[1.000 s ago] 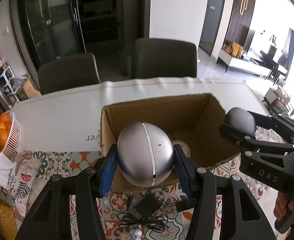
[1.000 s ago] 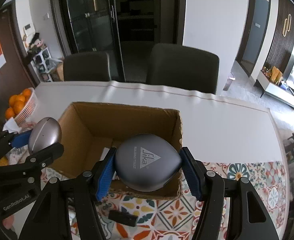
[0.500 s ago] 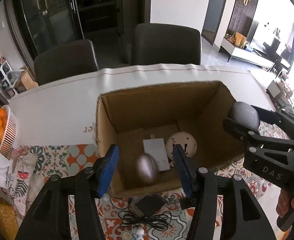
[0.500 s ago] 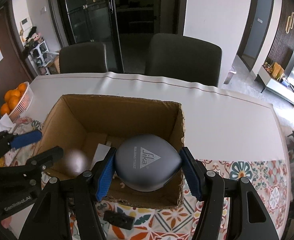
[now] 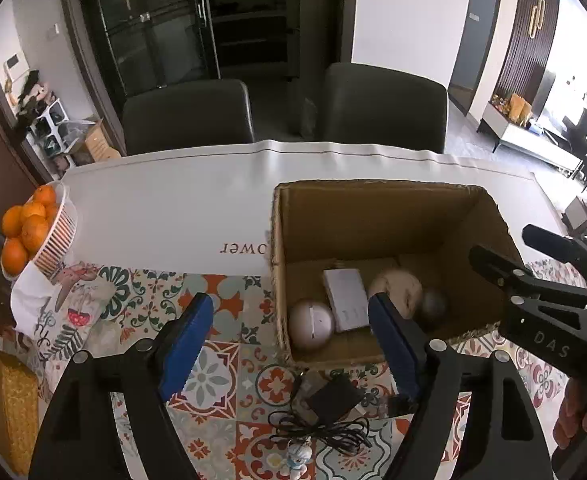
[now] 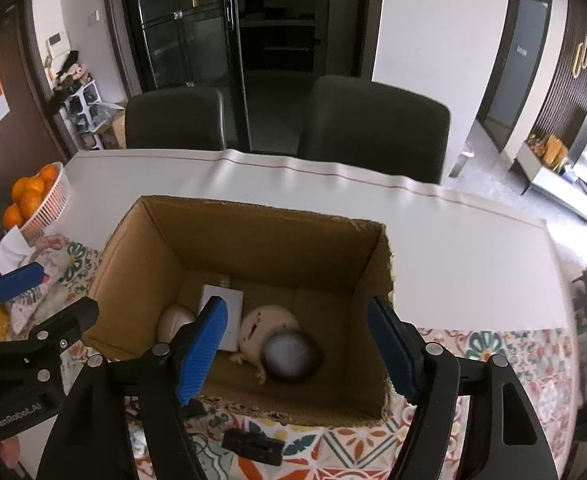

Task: Organize rigid objects
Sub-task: 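Open both grippers to drop the speaker and case into the box, then move both grippers back toward the remaining items beside the box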

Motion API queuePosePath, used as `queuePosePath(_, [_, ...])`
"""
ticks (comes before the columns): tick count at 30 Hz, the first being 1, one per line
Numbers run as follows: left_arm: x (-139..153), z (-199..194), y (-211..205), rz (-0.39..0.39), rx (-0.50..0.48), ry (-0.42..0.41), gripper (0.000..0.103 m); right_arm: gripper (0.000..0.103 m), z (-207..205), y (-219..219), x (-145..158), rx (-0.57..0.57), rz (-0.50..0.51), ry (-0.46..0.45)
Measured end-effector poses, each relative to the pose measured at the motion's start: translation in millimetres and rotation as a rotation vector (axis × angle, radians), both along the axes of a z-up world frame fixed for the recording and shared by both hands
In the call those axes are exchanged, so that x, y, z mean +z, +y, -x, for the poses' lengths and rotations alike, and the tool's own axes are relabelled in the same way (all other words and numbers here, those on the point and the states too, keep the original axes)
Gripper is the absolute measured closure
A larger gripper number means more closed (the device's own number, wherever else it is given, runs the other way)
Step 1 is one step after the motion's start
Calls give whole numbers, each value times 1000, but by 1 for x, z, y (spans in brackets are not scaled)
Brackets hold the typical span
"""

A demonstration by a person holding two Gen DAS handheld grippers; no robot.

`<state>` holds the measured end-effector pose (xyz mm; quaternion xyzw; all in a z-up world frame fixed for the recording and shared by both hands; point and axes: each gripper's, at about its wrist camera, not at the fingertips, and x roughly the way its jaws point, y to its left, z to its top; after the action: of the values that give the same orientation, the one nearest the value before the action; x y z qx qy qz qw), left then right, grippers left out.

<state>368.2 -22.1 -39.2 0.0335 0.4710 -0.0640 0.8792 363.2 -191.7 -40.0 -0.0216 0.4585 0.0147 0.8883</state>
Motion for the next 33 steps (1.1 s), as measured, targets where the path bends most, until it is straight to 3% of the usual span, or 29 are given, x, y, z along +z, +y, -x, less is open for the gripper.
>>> queuePosePath(8, [15, 29, 7, 3, 13, -49, 15, 26, 28, 2, 18, -9, 18, -40])
queuePosePath(21, [47, 90, 12, -42, 45, -204, 5, 20, 94, 4, 46, -18, 14, -127])
queuePosePath(33, [21, 131, 15, -27, 49, -193, 4, 20, 144, 7, 25, -37, 13, -186])
